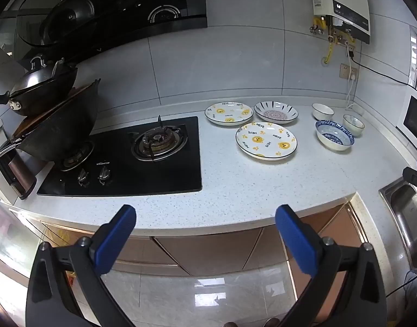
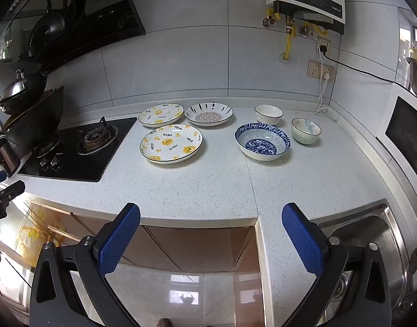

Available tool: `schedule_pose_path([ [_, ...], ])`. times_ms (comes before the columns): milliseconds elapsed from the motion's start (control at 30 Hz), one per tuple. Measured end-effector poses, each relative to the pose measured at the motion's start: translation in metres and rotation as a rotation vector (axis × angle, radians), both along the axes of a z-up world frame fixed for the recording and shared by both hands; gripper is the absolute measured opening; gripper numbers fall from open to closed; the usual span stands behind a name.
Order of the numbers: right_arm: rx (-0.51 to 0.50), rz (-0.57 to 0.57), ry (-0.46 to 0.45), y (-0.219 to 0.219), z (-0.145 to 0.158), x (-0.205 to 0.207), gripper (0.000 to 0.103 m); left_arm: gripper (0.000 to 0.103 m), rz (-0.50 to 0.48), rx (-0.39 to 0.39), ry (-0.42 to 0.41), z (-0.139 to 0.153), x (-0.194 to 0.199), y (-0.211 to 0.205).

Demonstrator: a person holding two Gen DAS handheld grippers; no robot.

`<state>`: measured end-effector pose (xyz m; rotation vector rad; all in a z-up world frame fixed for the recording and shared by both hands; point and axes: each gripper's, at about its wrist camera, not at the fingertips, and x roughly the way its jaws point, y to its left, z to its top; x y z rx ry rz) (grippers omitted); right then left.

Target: Organize plates and bowls

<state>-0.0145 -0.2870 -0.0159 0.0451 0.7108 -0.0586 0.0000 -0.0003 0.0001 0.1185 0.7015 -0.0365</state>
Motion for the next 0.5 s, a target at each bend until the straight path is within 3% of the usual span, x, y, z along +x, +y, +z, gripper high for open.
schedule_pose_path([
  [500, 0.007, -0.001, -0.003, -0.001, 0.001, 0.001, 0.102, 0.103, 0.000, -0.018, -0.008, 0.000, -0.003, -0.004],
])
